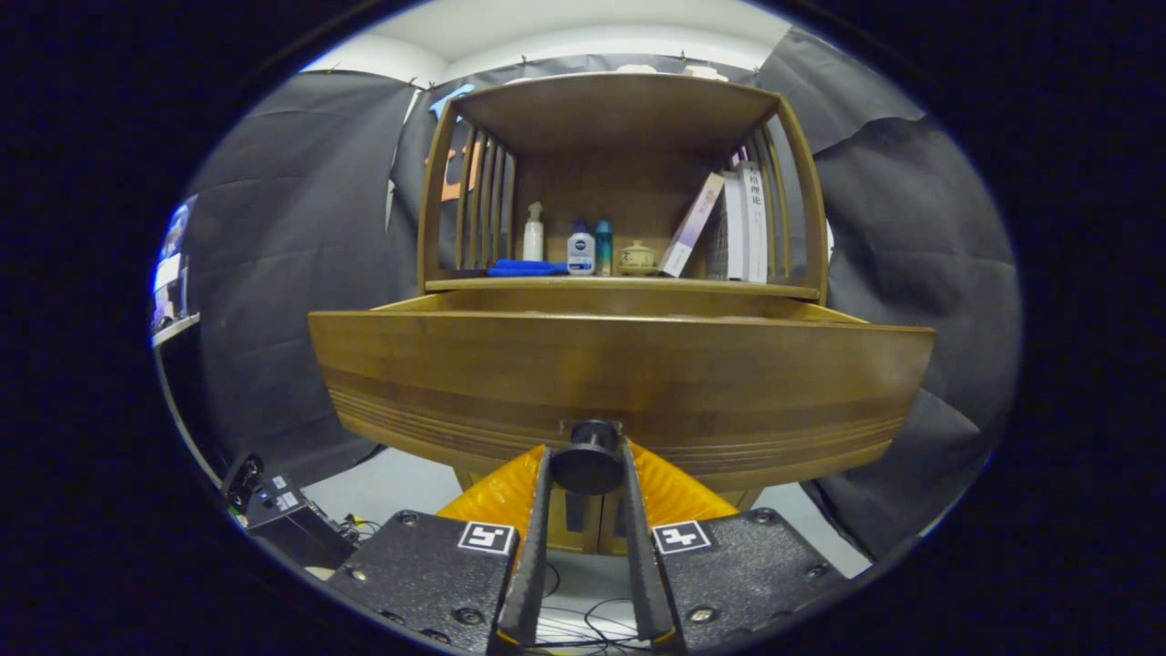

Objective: Pull open the drawer, take out the items inside it, and place them on the countertop above the cabinet.

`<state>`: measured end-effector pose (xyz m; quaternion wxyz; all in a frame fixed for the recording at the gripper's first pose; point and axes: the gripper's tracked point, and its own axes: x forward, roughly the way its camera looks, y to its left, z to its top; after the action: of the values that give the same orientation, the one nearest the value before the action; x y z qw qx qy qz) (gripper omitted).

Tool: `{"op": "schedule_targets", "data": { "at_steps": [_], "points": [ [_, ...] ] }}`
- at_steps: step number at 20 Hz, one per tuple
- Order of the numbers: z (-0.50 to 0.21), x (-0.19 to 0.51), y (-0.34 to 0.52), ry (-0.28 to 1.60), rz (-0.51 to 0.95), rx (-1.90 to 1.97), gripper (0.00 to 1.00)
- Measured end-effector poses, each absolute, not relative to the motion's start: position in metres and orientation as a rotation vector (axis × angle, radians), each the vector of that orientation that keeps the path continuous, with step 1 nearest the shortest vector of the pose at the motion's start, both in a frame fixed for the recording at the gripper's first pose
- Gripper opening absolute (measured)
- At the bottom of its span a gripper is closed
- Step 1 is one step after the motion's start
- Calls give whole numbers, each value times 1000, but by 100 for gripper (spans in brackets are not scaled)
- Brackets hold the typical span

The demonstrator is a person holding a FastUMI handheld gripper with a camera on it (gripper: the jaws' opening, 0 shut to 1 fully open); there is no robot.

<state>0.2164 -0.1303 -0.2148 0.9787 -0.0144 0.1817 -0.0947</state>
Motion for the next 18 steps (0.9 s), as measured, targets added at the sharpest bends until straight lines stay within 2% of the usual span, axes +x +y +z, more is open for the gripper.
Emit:
{"op": "schedule_targets", "data": {
  "at_steps": [1,3,5,10,15,18],
  "points": [
    [-213,213,-132,360,-200,-30,42],
    [-194,208,-152,259,-303,-62,25],
    [-204,215,-147,282,-256,-106,8],
    [-186,205,-124,346,-130,-40,10],
    [-137,223,-97,344,-36,-19,45],
    [-120,232,-93,373,-1,-29,58]
  ]
}}
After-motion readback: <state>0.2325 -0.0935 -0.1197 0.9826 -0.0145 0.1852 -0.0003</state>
